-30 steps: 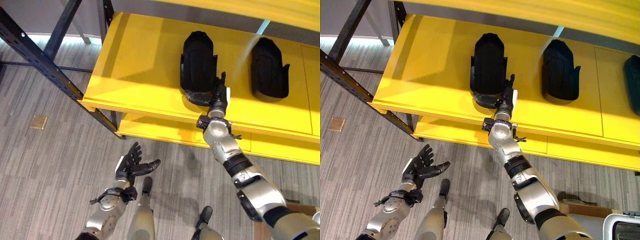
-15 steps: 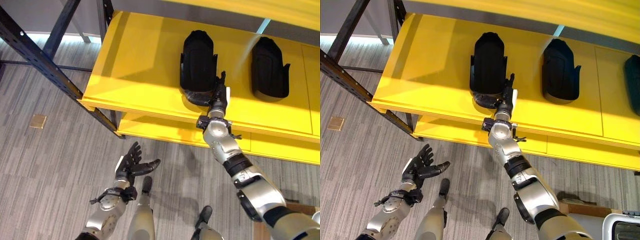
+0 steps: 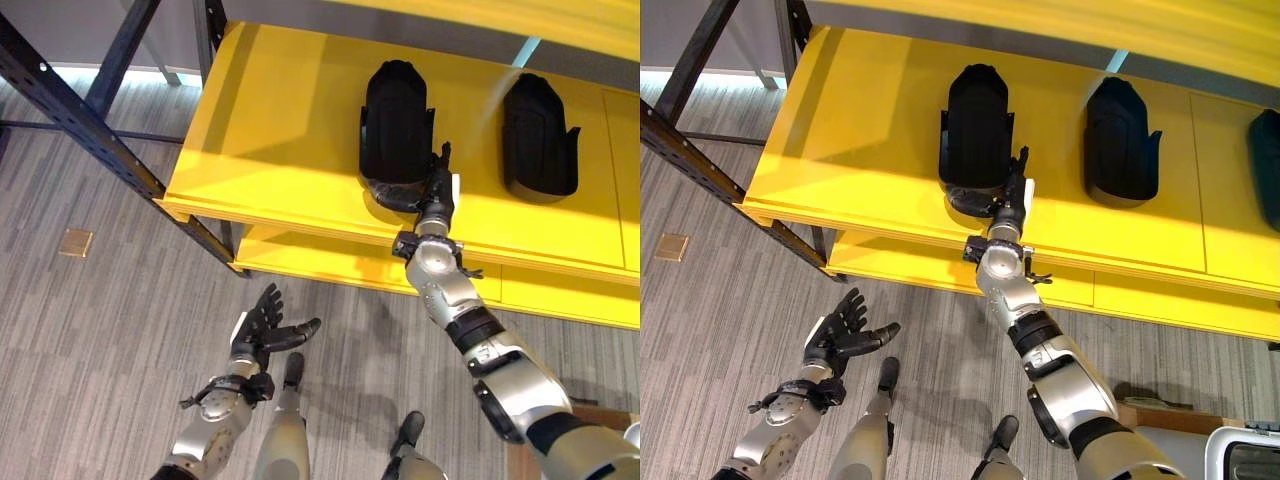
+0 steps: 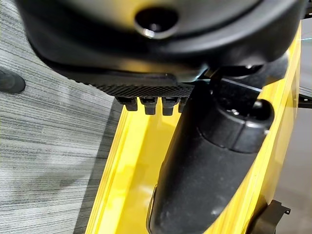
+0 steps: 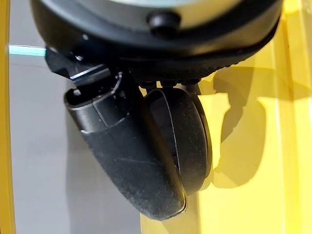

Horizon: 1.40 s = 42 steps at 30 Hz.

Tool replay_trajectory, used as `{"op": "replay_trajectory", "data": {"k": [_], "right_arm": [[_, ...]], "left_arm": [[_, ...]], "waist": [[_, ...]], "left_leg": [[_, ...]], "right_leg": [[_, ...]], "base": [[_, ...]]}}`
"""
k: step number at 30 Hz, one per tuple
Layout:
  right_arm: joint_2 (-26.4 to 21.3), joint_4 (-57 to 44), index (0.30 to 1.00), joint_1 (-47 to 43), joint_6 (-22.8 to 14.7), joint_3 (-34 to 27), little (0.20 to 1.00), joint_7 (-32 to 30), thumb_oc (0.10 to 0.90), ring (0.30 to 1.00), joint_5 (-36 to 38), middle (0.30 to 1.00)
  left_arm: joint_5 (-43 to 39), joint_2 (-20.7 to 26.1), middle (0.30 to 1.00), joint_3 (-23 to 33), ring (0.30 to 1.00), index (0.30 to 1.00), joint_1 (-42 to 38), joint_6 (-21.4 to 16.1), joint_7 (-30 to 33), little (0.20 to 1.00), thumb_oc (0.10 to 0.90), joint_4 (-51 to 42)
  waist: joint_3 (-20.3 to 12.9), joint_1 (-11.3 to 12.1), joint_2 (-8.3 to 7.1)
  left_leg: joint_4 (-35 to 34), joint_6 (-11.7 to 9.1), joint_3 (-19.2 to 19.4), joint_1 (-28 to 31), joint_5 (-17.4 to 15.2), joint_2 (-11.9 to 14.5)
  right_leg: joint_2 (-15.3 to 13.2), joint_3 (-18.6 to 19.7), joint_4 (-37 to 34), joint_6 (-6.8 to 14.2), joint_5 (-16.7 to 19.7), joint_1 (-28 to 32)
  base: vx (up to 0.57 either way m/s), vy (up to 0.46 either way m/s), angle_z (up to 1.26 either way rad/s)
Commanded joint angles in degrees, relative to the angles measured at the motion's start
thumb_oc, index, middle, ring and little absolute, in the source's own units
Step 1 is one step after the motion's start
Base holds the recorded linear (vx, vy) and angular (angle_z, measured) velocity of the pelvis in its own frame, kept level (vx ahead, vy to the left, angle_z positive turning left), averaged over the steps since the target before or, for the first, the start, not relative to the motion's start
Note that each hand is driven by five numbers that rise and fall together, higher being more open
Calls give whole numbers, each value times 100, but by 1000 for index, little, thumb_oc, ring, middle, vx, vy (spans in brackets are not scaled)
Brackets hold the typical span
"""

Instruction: Move parts from the plastic box to the shelf.

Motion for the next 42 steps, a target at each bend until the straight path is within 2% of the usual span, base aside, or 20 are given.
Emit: {"op": "replay_trajectory", "data": {"k": [1,23,42], "right_arm": [[351,79,1000,-614,-134,176,1000,384,900,1000,-31,1000],[513,420,1000,-638,-43,248,1000,374,900,1000,-261,1000],[719,625,1000,-535,-206,-13,1000,314,900,1000,341,1000]], "left_arm": [[-12,88,1000,239,1000,1000,-205,-604,93,1000,900,-474],[-9,74,1000,170,1000,1000,-242,-620,80,1000,900,-448],[-28,78,1000,113,1000,1000,-257,-601,117,1000,900,-394]], "waist": [[145,261,-148],[177,313,-131],[186,333,-111]], "left_leg": [[-26,366,327,329,-553,83],[-29,383,303,312,-561,56],[-29,392,314,325,-573,48]], "right_leg": [[-146,260,436,-154,236,-37],[-136,255,419,-142,253,-34],[-136,264,406,-148,246,-20]], "base": [[0,0,0],[0,0,0],[0,0,0]]}}
